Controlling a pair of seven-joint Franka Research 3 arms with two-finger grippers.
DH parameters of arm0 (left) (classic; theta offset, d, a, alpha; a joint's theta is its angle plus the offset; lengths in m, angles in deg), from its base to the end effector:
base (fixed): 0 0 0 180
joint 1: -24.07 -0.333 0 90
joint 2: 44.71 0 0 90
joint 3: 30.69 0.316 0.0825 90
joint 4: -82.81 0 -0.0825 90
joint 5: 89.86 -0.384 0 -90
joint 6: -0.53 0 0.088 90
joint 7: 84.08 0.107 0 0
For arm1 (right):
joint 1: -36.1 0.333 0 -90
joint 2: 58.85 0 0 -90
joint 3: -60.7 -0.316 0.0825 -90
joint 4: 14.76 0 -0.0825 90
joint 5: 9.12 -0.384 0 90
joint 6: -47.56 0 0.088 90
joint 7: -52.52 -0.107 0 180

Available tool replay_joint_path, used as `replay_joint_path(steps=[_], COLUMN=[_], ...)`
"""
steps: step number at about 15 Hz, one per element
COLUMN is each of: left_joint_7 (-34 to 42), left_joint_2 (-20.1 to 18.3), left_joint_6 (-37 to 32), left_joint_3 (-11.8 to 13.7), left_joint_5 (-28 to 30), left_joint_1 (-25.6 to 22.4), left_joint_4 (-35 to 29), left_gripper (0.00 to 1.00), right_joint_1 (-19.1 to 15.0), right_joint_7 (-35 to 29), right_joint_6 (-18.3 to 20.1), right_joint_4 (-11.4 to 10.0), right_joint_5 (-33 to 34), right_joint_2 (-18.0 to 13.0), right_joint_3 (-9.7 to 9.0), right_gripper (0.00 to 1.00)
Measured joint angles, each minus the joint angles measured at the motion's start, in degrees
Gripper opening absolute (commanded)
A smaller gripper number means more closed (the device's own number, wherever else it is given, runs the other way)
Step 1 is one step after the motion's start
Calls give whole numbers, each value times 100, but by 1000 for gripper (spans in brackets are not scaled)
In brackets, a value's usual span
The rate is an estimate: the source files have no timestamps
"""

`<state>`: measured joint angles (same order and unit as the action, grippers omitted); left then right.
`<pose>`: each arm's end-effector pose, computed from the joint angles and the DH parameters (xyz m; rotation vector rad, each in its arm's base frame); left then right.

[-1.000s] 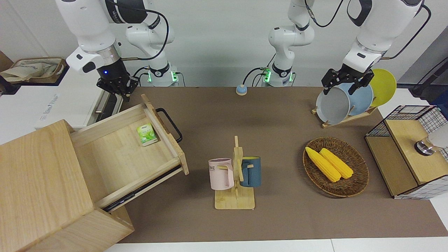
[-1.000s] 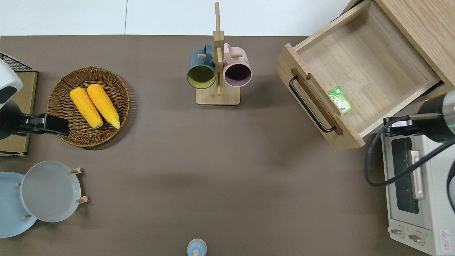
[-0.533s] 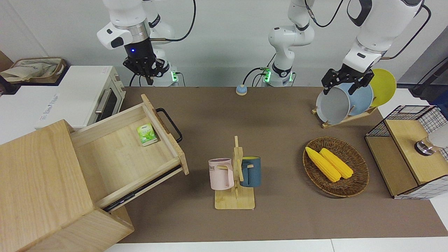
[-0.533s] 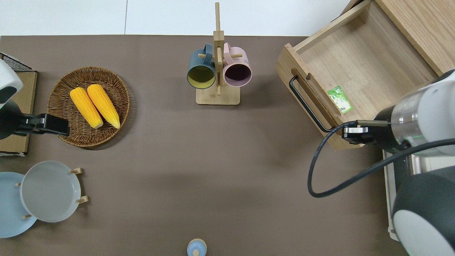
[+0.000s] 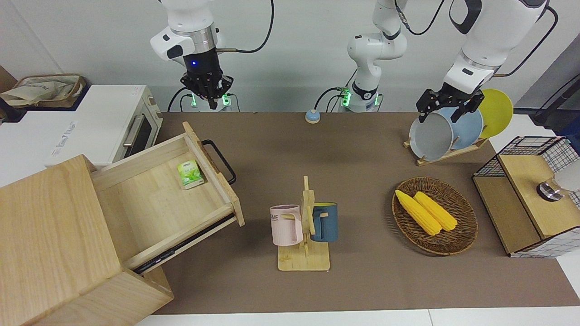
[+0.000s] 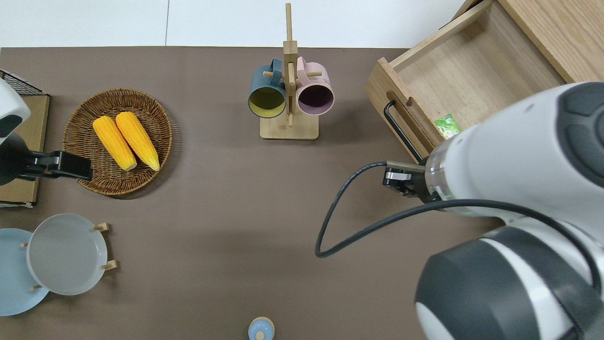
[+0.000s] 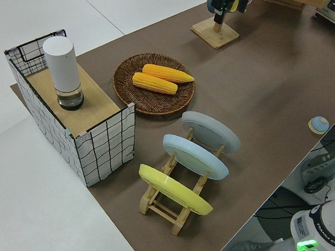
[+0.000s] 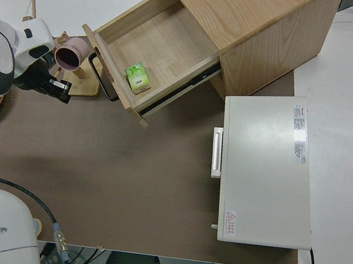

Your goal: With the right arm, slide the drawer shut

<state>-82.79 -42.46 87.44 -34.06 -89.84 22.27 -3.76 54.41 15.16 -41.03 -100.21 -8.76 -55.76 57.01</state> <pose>0.5612 -0.0147 0.6261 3.1376 -0.0783 -0.0522 0.5285 0.2116 0.6295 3.1114 -0.4200 0.0035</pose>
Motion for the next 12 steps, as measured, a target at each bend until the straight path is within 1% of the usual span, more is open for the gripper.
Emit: replay_joint_path(steps=[2, 4, 6, 9, 12], left_joint_7=[0, 0, 0, 0, 0], left_joint_2=[0, 0, 0, 0, 0], left_joint_6=[0, 0, 0, 0, 0], left_joint_3=[0, 0, 0, 0, 0], left_joint_5=[0, 0, 0, 0, 0], left_joint_1=[0, 0, 0, 0, 0], left_joint_4=[0, 0, 0, 0, 0], left_gripper=[993, 993, 993, 993, 993], right_joint_1=[170, 284, 317, 384, 413], right_joint_7=[-331, -851, -1556, -2260, -2628], right_joint_6=[-34, -198, -355, -553, -871], right_joint_4=[-2, -5, -16, -60, -182], right_joint_5=[2, 3, 2, -1, -1], right_joint_2=[166, 319, 467, 697, 898], right_joint_3=[-2, -3, -3, -4, -3], right_gripper=[0, 0, 0, 0, 0])
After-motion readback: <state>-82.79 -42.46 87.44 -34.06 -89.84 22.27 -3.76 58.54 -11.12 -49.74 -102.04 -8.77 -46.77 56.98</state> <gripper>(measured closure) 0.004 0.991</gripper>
